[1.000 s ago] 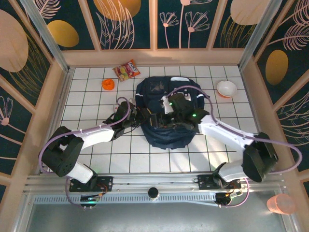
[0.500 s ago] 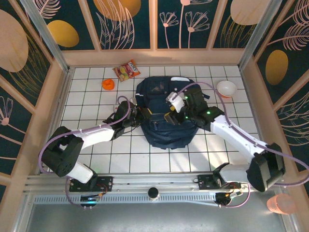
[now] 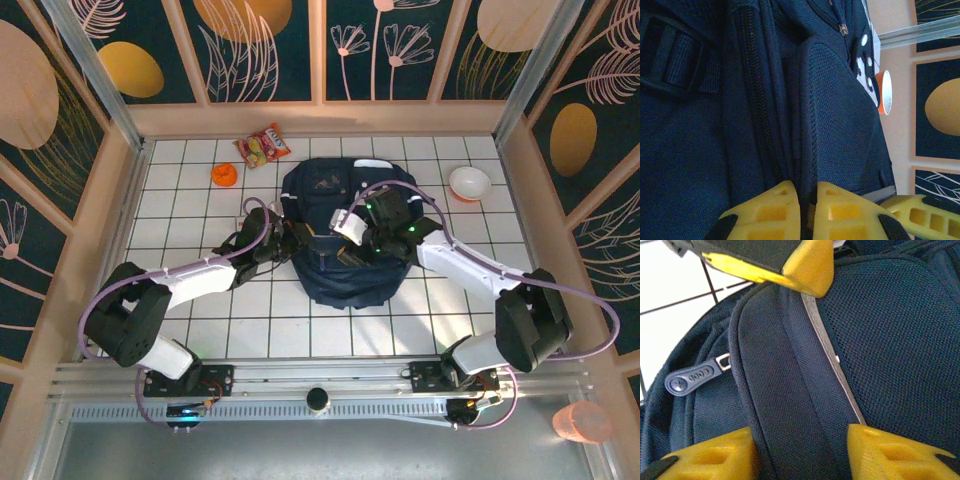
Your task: Pack books, pencil case, and school supplies into a backpack
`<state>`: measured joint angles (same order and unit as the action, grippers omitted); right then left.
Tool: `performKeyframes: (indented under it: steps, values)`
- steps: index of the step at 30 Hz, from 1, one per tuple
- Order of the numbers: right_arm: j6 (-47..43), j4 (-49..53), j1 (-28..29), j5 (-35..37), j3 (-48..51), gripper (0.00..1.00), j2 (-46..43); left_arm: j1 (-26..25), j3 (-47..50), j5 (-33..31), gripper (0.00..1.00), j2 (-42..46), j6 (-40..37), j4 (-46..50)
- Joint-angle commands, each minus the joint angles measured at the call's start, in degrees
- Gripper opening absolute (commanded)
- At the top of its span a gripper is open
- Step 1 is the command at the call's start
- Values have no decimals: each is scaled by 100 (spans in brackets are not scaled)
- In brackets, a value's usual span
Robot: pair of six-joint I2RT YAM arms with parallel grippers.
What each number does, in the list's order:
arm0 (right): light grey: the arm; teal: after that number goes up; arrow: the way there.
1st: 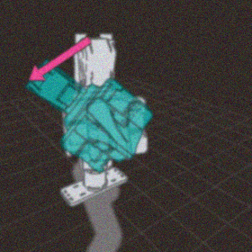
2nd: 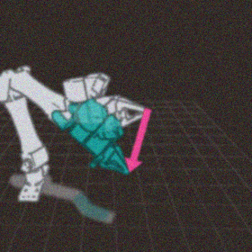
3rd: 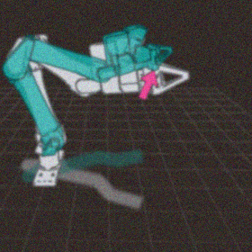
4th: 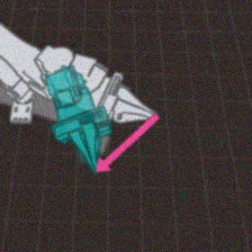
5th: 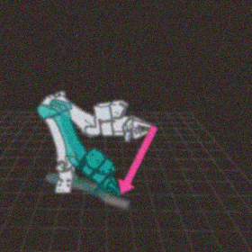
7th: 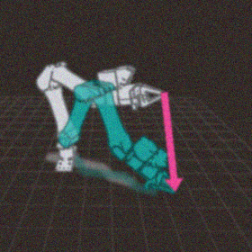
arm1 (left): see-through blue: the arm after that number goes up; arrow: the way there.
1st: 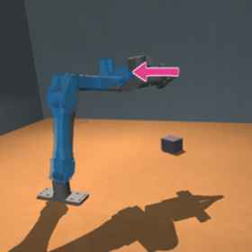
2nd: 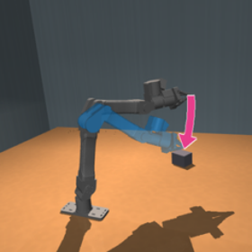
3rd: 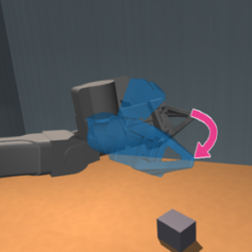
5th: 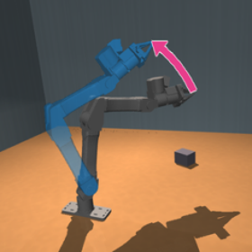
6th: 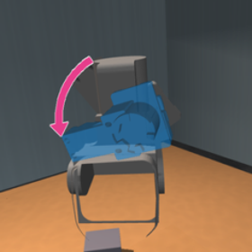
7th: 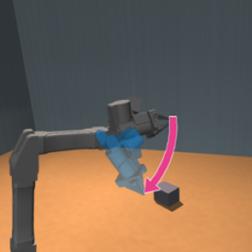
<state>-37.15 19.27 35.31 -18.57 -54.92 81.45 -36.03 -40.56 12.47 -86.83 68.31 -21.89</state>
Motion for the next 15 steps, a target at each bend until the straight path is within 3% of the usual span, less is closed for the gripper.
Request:
performKeyframes:
  steps: [1,4,5,10,15]
  values:
    - [-32,-241,4,297,-247,29,80,-27,-306,308,3,257,-136,-226]
    - [346,-391,-74,261,-405,2,11,-29,-382,291,16,398,-344,152]
    - [484,-442,-111,185,-440,0,-21,-36,-417,301,21,474,-446,350]
    - [871,-438,-282,-479,-563,0,-6,-211,-694,-29,38,1013,-1237,1626]
    - [1112,-431,-359,-818,-643,0,103,-437,-678,-85,41,1199,-1619,2038]
